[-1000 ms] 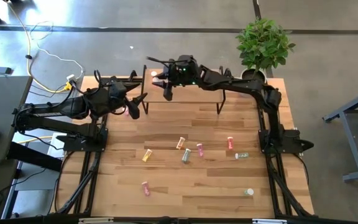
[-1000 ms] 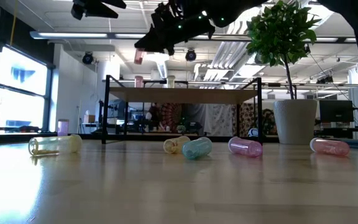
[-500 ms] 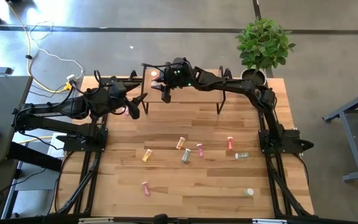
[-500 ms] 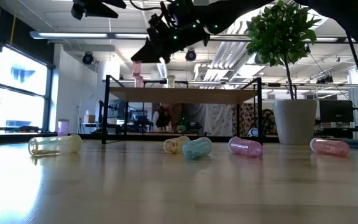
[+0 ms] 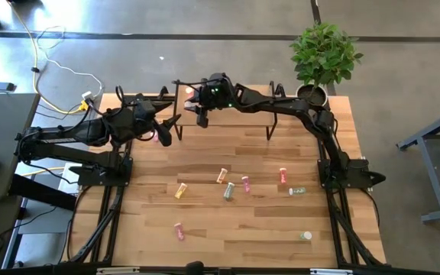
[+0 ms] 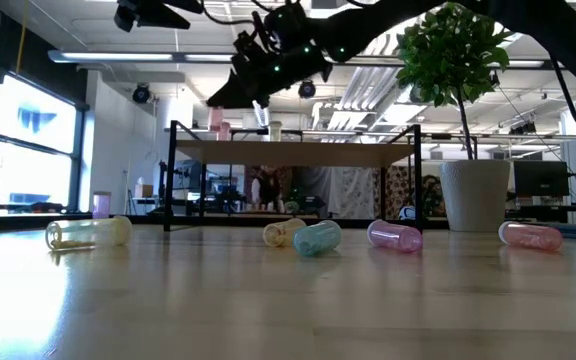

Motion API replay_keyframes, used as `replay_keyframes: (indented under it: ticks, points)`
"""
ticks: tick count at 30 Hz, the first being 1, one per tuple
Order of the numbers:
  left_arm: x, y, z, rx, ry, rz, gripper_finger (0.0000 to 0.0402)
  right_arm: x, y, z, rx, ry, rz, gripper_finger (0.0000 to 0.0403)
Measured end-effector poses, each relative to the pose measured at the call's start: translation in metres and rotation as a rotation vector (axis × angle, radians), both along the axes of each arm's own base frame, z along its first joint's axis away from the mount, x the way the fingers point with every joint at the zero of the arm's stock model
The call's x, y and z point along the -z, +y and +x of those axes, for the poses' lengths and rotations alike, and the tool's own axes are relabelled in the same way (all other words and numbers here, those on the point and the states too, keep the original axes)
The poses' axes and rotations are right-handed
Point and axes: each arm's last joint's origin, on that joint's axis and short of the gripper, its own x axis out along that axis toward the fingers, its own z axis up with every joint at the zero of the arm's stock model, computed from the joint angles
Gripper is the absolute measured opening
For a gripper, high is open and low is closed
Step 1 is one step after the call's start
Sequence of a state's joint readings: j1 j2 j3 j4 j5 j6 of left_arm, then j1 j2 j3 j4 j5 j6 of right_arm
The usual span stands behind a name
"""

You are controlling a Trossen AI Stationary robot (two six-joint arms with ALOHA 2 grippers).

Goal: Pick and place medicine bottles onto shelf by color
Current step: Put the bottom pink pill bottle on the shelf aligned with the pink pill bottle

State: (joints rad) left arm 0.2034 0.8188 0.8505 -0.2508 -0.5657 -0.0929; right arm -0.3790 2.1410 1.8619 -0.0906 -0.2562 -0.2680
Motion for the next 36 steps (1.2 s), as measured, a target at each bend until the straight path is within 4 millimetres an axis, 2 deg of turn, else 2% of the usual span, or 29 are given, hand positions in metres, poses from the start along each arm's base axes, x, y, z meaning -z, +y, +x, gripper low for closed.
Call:
replay_keyframes:
  ticks: [3,5,21,36]
  points:
    - [0.0,0.0,0.0,-0.005,0.0,0.001,0.0257,-0.013,0.0,0.001,0.0,-0.035,-0.014,0.0106]
    - [0.0,0.0,0.0,-0.006,0.0,0.001,0.0257,-0.015,0.0,0.001,0.0,-0.036,-0.014,0.0106]
    - [0.0,0.0,0.0,-0.019,-0.003,0.0,0.0257,0.01,-0.005,0.004,0.018,0.063,0.017,0.0106]
    - [0.0,0.0,0.0,-0.02,-0.005,-0.001,0.0257,0.012,-0.006,0.002,0.023,0.088,0.029,0.0106]
